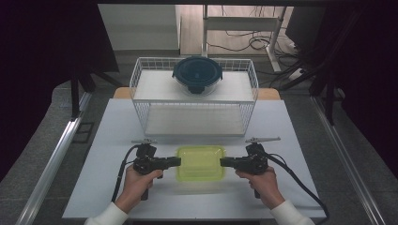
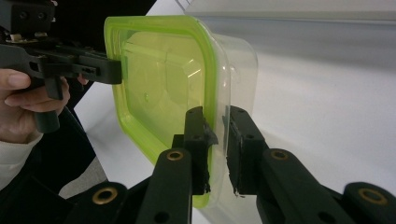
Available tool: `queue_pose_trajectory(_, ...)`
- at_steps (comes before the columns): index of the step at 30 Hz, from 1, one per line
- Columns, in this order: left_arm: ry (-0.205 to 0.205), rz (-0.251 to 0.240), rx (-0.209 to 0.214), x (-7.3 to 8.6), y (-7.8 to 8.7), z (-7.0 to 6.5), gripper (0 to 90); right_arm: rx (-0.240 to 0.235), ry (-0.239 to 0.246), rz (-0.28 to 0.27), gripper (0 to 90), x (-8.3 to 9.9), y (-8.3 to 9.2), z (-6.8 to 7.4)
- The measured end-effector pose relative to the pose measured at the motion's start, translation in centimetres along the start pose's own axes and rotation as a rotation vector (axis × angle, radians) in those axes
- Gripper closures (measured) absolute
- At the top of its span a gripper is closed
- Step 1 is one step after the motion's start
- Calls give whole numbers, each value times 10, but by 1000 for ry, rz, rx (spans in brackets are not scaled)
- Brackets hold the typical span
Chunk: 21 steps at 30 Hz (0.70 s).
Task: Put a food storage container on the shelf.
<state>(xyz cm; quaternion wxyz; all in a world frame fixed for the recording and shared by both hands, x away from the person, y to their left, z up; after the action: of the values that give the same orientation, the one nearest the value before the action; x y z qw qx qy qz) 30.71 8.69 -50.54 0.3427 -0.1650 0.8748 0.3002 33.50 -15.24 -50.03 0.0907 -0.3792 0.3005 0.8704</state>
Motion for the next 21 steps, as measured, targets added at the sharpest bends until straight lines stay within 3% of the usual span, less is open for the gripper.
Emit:
queue_pose_trajectory(3,-25,-3,-5,-3,1,-2,790,2,14,-7,781,-2,2,2)
queue_pose_trajectory(11,-34,-17,-4,-10,3,-4,792,2,50,-23,781,-12,5,6)
queue_pose_trajectory(21,-65,-34,7,-33,9,-14,793,-17,71,-65,779,-31,14,14)
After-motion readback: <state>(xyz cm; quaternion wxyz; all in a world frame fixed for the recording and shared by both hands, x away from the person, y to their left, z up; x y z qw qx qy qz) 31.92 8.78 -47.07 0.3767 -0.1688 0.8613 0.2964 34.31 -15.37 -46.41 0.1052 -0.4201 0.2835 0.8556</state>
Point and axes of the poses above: each handheld gripper's, and its own axes: y roughly backward along the jaws, x roughly out of its underside, z roughly to its left, the point moved 7 cm from there along -y, roughly forward along the jaws, and after that the axes turned 9 degrees about -z, right-handed, at the moved point
